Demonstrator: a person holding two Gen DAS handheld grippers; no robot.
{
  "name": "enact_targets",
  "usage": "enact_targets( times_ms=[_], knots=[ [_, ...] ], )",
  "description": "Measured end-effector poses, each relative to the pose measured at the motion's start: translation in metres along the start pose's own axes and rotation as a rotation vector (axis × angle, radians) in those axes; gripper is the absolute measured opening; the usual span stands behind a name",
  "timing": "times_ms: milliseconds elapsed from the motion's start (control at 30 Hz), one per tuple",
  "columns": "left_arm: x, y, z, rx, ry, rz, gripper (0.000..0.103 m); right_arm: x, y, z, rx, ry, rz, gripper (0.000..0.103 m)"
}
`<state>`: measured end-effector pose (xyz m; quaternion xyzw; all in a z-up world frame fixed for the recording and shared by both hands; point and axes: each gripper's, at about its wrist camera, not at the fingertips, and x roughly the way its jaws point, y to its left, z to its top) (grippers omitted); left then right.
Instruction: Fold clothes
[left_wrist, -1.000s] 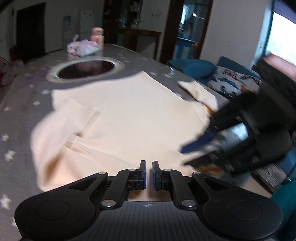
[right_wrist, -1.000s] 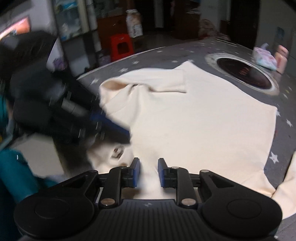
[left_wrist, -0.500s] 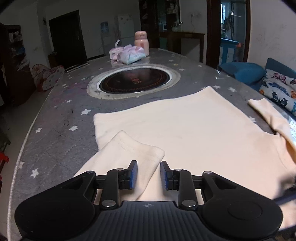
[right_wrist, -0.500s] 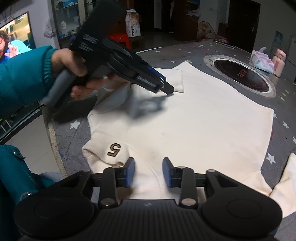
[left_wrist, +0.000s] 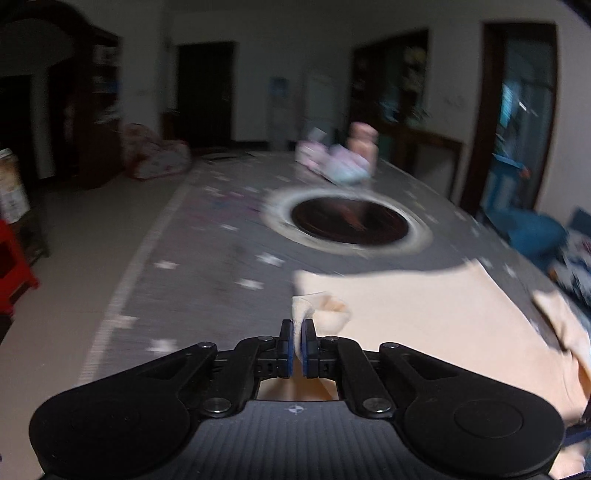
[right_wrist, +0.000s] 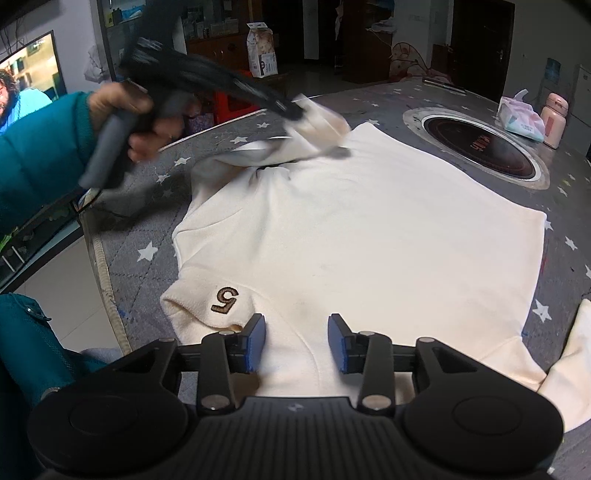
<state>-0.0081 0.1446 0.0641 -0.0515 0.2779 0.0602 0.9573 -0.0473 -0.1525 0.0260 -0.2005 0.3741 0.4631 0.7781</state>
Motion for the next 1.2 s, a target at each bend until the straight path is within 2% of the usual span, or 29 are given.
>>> enact_targets(
  times_ms=[200, 400, 567, 633, 700, 800, 900, 967, 1033, 1133, 1200],
  knots=[
    [-0.045, 0.06, -0.007, -0.103, -0.072, 0.147, 0.004, 0.0, 0.0, 0.0, -0.001, 0.003, -0.005, 0.038],
    [-0.065, 0.11, -0.039, -0.217, -0.03, 0.25, 0.004, 0.001, 0.002, 0.001, -0.004, 0.01, -0.012, 0.039],
    [-0.067, 0.124, -0.066, -0.266, 0.029, 0.276, 0.004, 0.001, 0.002, 0.002, -0.004, 0.017, -0.025, 0.046],
    [-0.073, 0.125, -0.069, -0.279, 0.007, 0.258, 0.005, 0.001, 0.001, 0.003, -0.002, 0.02, -0.027, 0.047],
    [-0.074, 0.128, -0.07, -0.283, 0.01, 0.272, 0.005, 0.001, 0.0, 0.003, 0.001, 0.021, -0.027, 0.047],
    [-0.066, 0.136, -0.075, -0.298, 0.056, 0.288, 0.007, 0.001, 0.0, 0.002, 0.003, 0.02, -0.027, 0.048],
    [-0.059, 0.138, -0.079, -0.283, 0.073, 0.366, 0.009, 0.001, -0.001, 0.001, 0.006, 0.019, -0.028, 0.049],
    [-0.061, 0.142, -0.079, -0.317, 0.08, 0.388, 0.01, 0.001, -0.001, 0.002, 0.005, 0.02, -0.028, 0.049],
    [-0.064, 0.138, -0.076, -0.328, 0.078, 0.358, 0.01, 0.001, -0.001, 0.003, 0.001, 0.022, -0.029, 0.049],
    [-0.069, 0.113, -0.067, -0.264, 0.04, 0.272, 0.01, 0.002, -0.001, 0.003, -0.002, 0.023, -0.029, 0.049],
    [-0.057, 0.102, -0.062, -0.245, 0.052, 0.233, 0.01, 0.002, -0.001, 0.003, 0.0, 0.023, -0.028, 0.049]
  ],
)
